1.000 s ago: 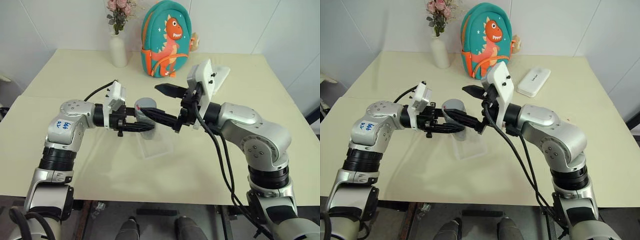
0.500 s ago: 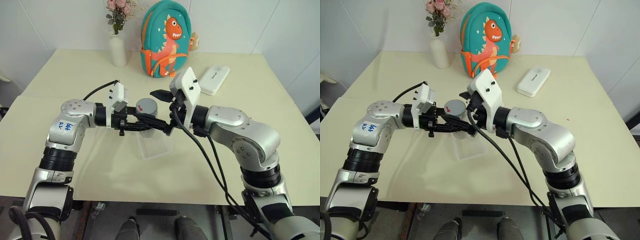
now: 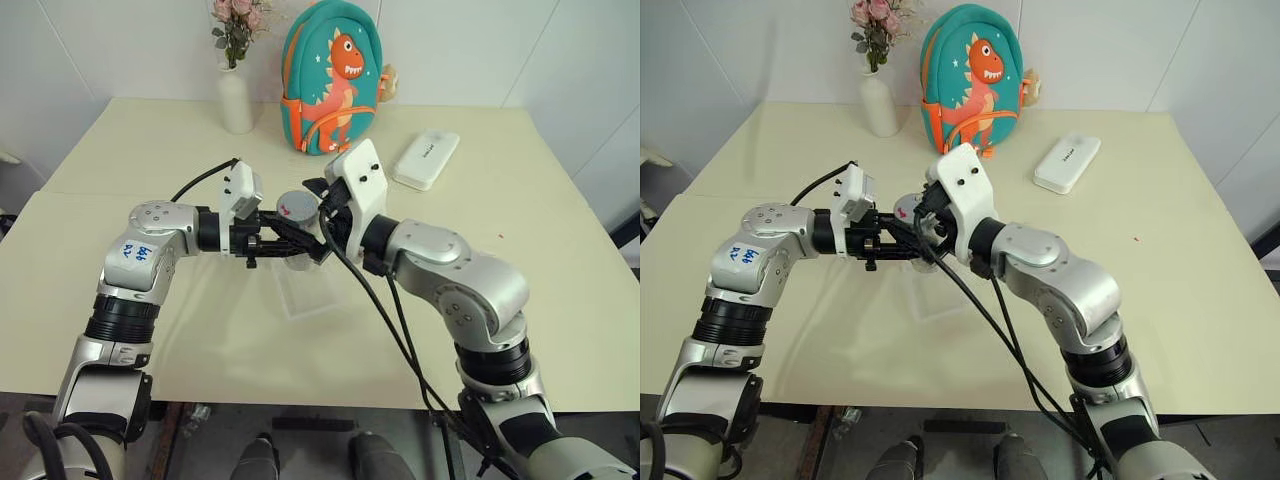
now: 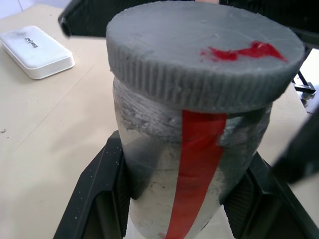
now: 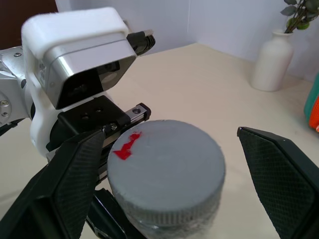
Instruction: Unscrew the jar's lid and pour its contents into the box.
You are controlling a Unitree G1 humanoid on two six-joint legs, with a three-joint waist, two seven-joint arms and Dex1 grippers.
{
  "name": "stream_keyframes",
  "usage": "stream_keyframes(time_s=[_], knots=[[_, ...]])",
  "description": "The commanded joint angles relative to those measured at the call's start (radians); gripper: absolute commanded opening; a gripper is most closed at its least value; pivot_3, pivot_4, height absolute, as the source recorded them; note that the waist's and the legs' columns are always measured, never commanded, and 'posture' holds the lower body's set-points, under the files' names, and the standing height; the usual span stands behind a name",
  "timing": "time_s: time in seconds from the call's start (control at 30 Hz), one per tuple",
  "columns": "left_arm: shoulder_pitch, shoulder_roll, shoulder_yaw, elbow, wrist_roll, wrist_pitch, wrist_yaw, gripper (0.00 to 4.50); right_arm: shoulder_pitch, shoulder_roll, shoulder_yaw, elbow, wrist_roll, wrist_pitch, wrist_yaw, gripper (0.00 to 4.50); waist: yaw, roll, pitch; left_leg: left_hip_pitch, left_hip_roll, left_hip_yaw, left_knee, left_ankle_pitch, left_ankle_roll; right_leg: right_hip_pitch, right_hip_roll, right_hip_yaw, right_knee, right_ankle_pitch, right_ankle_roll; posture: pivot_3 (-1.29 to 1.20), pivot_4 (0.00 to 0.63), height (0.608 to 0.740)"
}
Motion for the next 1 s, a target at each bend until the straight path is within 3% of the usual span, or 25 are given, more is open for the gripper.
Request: stream_keyframes(time_s=[0.03,0.13,0.2,0.3,0.7,1.0], knots=[[-0.016,0.002,0.025,-0.038,-0.02,0.006,0.009,1.99,-0.001,0.016,-0.015,-0.06,-0.008,-0.007,-0.014,4.5,0.001,0.0,0.0,0.0,0.0,0.0,0.0,0.0,0.0,0.0,0.0,0.0,0.0,0.0,0.0,0.0,0.15,0.74],[-0.016,0.004,0.026,-0.038,-0.024,0.011,0.012,1.99,0.002,0.024,-0.018,-0.062,-0.011,-0.014,-0.015,4.31,0.0,0.0,0.0,0.0,0.0,0.0,0.0,0.0,0.0,0.0,0.0,0.0,0.0,0.0,0.0,0.0,0.15,0.74],[-0.016,0.004,0.027,-0.04,-0.026,0.015,0.013,1.99,0.003,0.025,-0.019,-0.067,-0.013,-0.02,-0.011,3.9,-0.001,0.0,0.0,0.0,0.0,0.0,0.0,0.0,0.0,0.0,0.0,0.0,0.0,0.0,0.0,0.0,0.15,0.74],[-0.015,0.005,0.028,-0.036,-0.026,0.016,0.014,1.99,-0.001,0.03,-0.032,-0.07,-0.009,-0.032,-0.005,2.92,-0.001,0.0,0.0,0.0,0.0,0.0,0.0,0.0,0.0,0.0,0.0,0.0,0.0,0.0,0.0,0.0,0.15,0.74],[0.006,0.009,0.04,-0.042,-0.048,0.027,0.011,1.99,0.002,0.062,-0.073,-0.067,0.051,-0.065,0.043,2.92,-0.001,0.0,0.0,-0.001,0.0,0.0,-0.002,0.0,0.0,0.0,0.0,0.0,-0.003,0.0,0.0,0.0,0.15,0.74],[-0.01,0.018,0.047,0.011,-0.061,0.0,-0.055,1.99,-0.033,-0.002,-0.056,-0.01,0.123,-0.187,0.386,2.92,0.0,0.0,0.0,-0.001,0.0,0.0,-0.003,0.0,0.0,0.0,0.0,-0.001,-0.004,0.0,0.0,0.0,0.15,0.74]])
